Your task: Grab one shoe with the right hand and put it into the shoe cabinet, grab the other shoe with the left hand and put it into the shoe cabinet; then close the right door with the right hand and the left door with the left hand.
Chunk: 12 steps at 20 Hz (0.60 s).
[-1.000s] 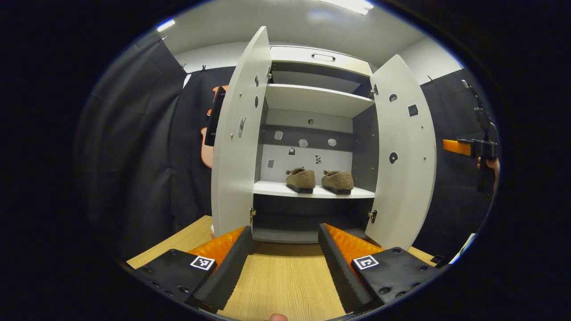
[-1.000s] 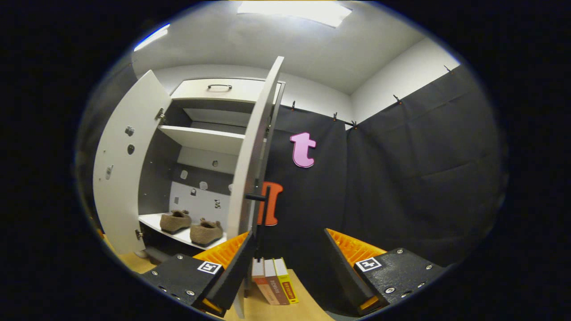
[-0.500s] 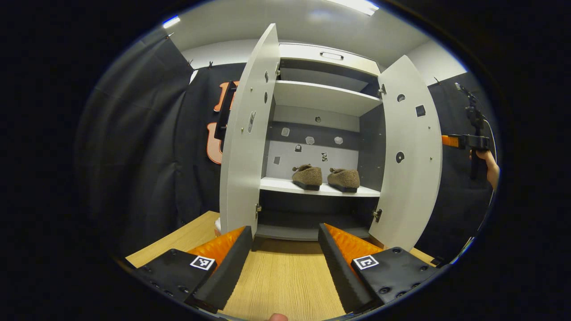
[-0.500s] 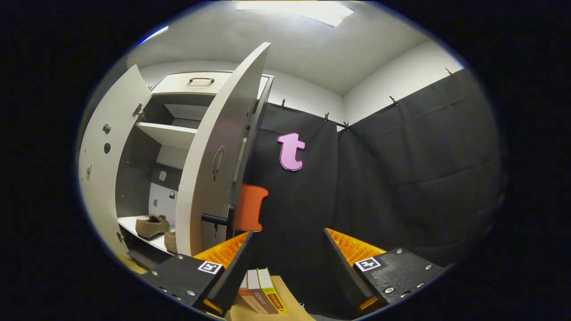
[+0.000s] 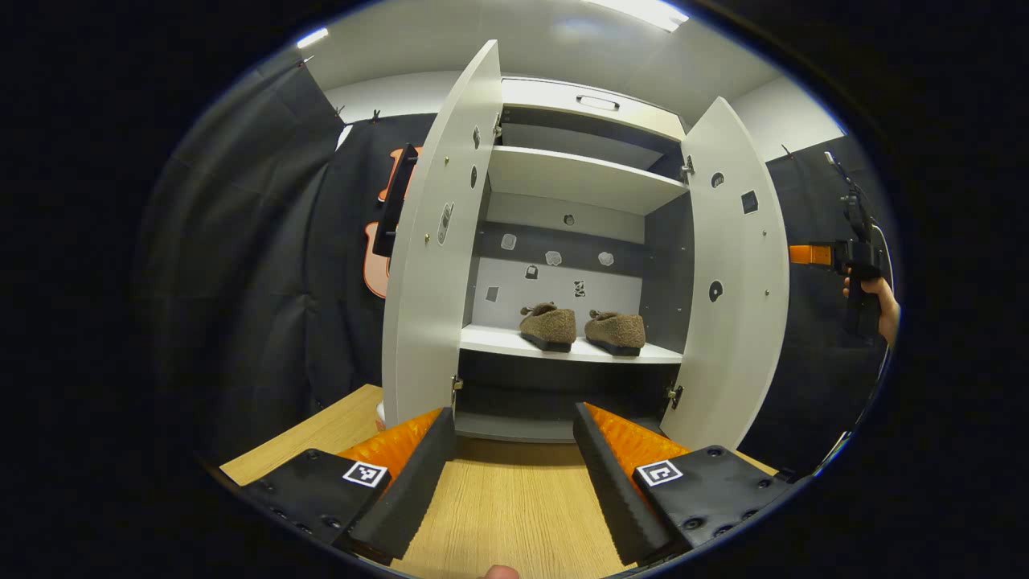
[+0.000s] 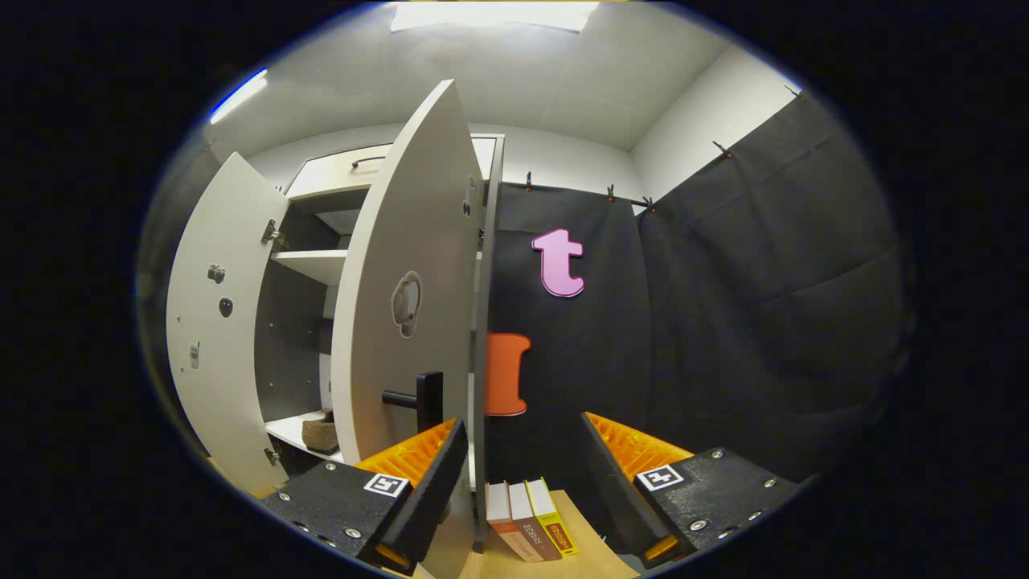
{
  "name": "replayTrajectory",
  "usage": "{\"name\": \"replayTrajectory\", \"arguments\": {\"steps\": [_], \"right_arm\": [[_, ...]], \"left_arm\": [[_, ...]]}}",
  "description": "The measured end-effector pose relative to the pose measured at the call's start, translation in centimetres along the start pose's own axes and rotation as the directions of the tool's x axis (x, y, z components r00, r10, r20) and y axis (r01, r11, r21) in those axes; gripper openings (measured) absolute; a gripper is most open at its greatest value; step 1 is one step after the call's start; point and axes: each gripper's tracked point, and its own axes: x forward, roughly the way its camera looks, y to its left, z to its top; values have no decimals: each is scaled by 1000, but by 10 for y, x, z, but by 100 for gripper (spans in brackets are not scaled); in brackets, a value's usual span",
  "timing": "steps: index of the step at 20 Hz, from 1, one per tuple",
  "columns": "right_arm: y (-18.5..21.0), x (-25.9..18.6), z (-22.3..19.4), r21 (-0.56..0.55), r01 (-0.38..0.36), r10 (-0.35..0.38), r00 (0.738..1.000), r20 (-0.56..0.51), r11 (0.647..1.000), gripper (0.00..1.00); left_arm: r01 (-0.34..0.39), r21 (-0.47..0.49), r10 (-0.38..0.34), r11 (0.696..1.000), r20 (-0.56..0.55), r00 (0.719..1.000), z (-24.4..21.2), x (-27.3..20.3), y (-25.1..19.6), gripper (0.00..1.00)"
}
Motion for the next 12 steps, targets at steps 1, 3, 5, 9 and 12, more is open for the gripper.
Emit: {"name": "replayTrajectory", "arguments": {"steps": [1,3,5,9,12], "right_arm": [[11,0,2,-15,-19,19,1000,3,1000,88],[37,4,4,-29,-55,55,998,5,998,88],[60,9,4,-22,-97,97,995,10,995,88],[110,21,-3,11,-213,213,977,-2,977,88],[140,31,1,35,-250,250,968,10,968,88]], "left_arm": [[2,-1,-2,1000,0,1000,-1,0,0,97],[6,0,-6,1000,2,1000,0,-1,0,97],[3,-1,-3,1000,2,1000,1,-2,2,97],[-5,-12,5,1000,0,1000,-1,-7,8,97],[-17,-2,17,1000,-3,1000,0,-9,10,94]]}}
